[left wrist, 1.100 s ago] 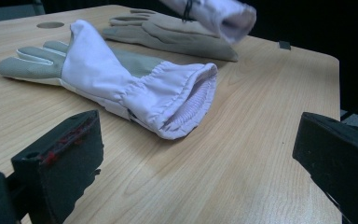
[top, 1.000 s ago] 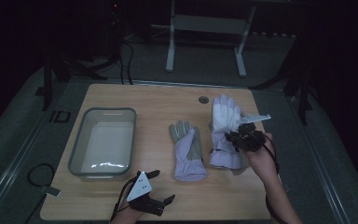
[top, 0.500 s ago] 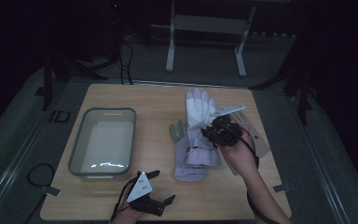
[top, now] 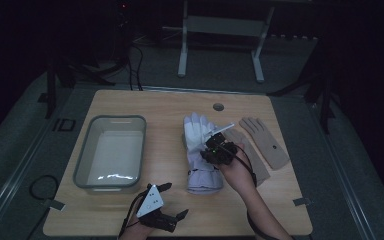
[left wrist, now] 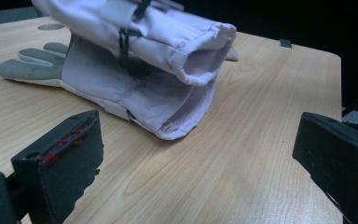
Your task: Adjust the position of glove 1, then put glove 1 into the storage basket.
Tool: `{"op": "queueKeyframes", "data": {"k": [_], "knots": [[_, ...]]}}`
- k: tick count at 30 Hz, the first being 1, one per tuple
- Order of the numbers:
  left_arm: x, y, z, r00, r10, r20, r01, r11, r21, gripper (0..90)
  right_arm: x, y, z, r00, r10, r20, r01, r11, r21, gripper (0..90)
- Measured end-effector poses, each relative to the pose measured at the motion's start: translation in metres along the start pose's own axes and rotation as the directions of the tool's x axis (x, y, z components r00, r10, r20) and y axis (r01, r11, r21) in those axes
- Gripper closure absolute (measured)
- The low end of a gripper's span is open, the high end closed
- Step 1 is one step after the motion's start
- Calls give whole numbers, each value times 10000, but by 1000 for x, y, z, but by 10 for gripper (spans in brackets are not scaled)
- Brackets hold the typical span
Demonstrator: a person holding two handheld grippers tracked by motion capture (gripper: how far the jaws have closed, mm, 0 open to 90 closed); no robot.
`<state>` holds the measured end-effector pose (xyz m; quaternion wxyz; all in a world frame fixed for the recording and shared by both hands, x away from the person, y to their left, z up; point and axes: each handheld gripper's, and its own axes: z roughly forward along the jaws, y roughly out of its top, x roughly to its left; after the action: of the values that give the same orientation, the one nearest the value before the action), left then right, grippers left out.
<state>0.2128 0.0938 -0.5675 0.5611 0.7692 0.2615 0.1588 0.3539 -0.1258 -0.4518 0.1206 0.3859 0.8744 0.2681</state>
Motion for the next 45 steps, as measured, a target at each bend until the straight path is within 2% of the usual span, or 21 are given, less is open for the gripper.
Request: {"op": "queueKeyframes", "data": {"k": [3,7,13,18,19,20,23,24,25,27,30,32,34,35,37,39,40,41,43,45], "knots": [[-1,0,0,10000,83,-15,-83,10000,-3,18,-2,-2,15,9994,12,335,-26,9991,420,801],[0,0,0,10000,-35,0,35,10000,-43,18,-2,-7,30,9995,125,296,-143,9979,638,797],[0,0,0,10000,-41,25,41,10000,-32,18,-2,-13,42,9997,157,194,-170,9975,687,775],[2,0,0,9997,-246,-18,246,9997,-18,18,-3,-15,39,9998,161,66,-163,9990,417,678],[3,0,0,9995,-299,-29,299,9996,-5,18,-4,-15,35,9999,146,-6,-145,9995,276,633],[3,0,0,9993,-361,-20,361,9993,-19,18,-4,-15,35,9999,146,-6,-145,9995,276,633],[4,0,1,9985,-542,33,542,9985,-23,18,-8,-15,26,9997,151,-196,-154,9998,-152,484],[4,1,2,9985,-556,-1,556,9984,53,18,-12,-15,19,9997,159,-204,-170,9985,-517,416],[4,1,3,9986,-521,-72,522,9985,156,18,-12,-15,19,9997,159,-204,-170,9985,-517,416],[4,2,4,9986,-492,-207,497,9984,252,18,-17,-17,11,9991,271,-324,-297,9960,-838,344],[5,2,4,9982,-402,-448,423,9981,456,18,-24,-22,3,9976,250,-649,-327,9922,-1207,229],[7,3,4,9972,-416,-614,449,9976,529,18,-30,-26,-1,9946,411,-958,-544,9885,-1410,194],[9,4,4,9954,-524,-796,575,9963,633,18,-34,-30,-4,9944,302,-1009,-468,9848,-1671,165],[10,5,4,9938,-617,-921,686,9950,731,18,-37,-32,-5,9948,250,-985,-420,9836,-1754,184],[13,8,4,9894,-895,-1140,1003,9906,929,18,-42,-36,-8,9916,161,-1287,-440,9753,-2166,192],[16,12,4,9827,-1243,-1375,1392,9847,1048,18,-46,-40,-11,9956,-81,-929,-174,9628,-2697,197],[17,14,4,9795,-1365,-1480,1543,9811,1171,18,-48,-41,-12,9950,-159,-983,-126,9590,-2833,188],[19,16,4,9765,-1512,-1536,1708,9776,1231,18,-50,-43,-12,9937,-59,-1115,-266,9574,-2875,182],[23,25,6,9670,-2050,-1514,2255,9650,1341,18,-52,-44,-12,9917,261,-1258,-586,9634,-2617,141],[25,33,8,9613,-2143,-1732,2406,9592,1482,18,-52,-44,-10,9890,359,-1432,-734,9611,-2664,97]]}}
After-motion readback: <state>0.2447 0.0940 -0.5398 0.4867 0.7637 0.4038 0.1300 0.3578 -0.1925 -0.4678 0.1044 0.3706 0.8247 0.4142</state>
